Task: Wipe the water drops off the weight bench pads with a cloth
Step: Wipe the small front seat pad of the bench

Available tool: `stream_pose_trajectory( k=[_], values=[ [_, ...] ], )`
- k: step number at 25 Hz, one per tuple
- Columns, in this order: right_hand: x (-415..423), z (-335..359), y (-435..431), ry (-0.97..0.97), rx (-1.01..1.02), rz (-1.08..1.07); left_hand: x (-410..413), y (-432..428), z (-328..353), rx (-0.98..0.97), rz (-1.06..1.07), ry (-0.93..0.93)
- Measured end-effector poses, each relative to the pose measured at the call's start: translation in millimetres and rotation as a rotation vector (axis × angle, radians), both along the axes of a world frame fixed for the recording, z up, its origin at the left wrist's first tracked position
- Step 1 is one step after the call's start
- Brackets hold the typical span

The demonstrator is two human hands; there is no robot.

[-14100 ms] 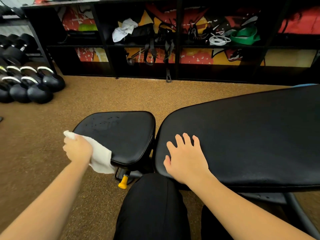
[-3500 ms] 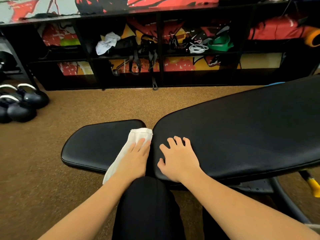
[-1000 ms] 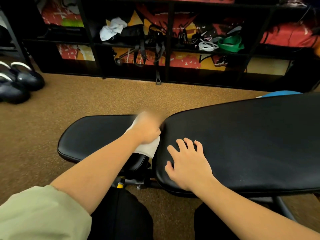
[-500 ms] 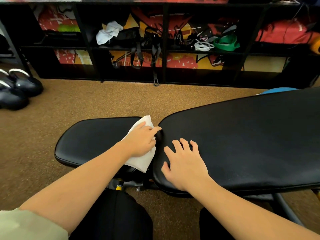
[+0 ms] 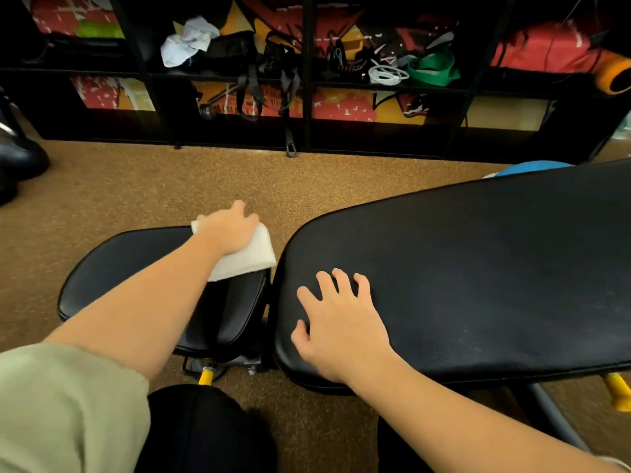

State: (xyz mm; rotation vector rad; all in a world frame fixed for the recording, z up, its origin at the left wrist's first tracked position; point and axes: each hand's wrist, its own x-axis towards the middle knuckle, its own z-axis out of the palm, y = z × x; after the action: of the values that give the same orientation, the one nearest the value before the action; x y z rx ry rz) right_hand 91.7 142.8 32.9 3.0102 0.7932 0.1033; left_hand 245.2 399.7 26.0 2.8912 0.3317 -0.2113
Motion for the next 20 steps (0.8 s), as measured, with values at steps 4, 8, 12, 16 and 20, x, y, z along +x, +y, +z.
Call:
stream_pose_trajectory(
  k=[4, 8, 12, 16, 20],
  values=[
    [-0.2, -1.3, -0.9, -0.008, 0.002, 0.006, -17.1, 60.5, -1.8, 0.065, 0.221, 0.027],
    [0.7, -1.2, -0.3, -0.001, -0.005, 0.007, -53.7, 87.8, -11.2, 0.104, 0.250, -0.157],
    [-1.5, 0.8, 0.8, -0.007, -0.029, 0.012, -102.6, 89.1, -21.2, 0.097, 0.226, -0.252],
    [-1.1, 3.1, 0.3, -0.008, -0.053, 0.008, -147.5, 57.2, -23.2, 0.148, 0.133, -0.267],
    [-2.4, 5.1, 1.5, -0.011, -0.064, 0.018, -185.8, 13.0, -15.8, -0.246, 0.070, -0.330]
  ],
)
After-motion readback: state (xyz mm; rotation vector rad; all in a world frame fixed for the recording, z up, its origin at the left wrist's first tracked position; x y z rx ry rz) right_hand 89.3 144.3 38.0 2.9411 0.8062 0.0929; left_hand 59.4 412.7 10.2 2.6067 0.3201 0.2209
